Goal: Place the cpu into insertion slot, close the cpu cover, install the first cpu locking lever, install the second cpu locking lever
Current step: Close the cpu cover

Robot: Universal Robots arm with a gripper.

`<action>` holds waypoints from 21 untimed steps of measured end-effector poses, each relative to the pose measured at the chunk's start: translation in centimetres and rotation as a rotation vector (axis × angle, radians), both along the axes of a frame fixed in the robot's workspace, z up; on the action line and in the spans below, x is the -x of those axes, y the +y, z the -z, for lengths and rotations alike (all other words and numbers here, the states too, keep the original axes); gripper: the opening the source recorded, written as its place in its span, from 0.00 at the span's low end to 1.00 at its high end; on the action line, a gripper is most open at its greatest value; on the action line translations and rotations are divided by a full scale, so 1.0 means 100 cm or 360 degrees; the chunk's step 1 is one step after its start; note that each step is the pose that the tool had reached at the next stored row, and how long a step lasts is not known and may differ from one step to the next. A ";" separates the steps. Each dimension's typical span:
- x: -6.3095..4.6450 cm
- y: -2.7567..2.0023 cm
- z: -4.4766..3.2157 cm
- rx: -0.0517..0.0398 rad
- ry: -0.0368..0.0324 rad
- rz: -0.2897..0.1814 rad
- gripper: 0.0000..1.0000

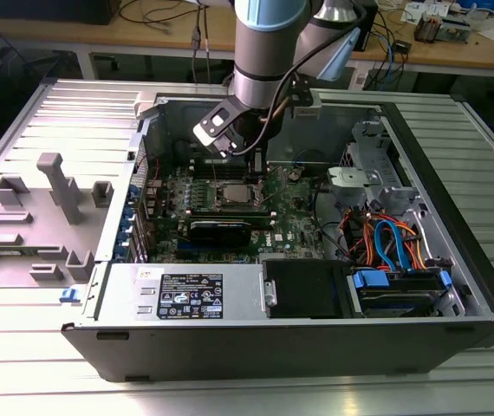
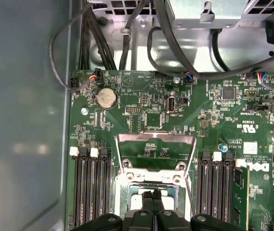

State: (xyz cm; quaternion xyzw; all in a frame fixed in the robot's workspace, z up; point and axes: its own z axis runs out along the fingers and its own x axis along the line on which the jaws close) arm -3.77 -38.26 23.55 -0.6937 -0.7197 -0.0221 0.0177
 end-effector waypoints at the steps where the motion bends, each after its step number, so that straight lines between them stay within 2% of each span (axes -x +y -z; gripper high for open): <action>1: 0.000 0.0000 -0.0011 0.0000 0.0000 0.0000 0.11; 4: 0.000 -0.0001 -0.0060 0.0000 0.0000 0.0000 0.11; 16: 0.000 -0.0001 -0.0060 0.0001 0.0000 0.0000 0.11; 21: -0.004 0.0000 -0.0060 0.0001 0.0000 0.0000 0.11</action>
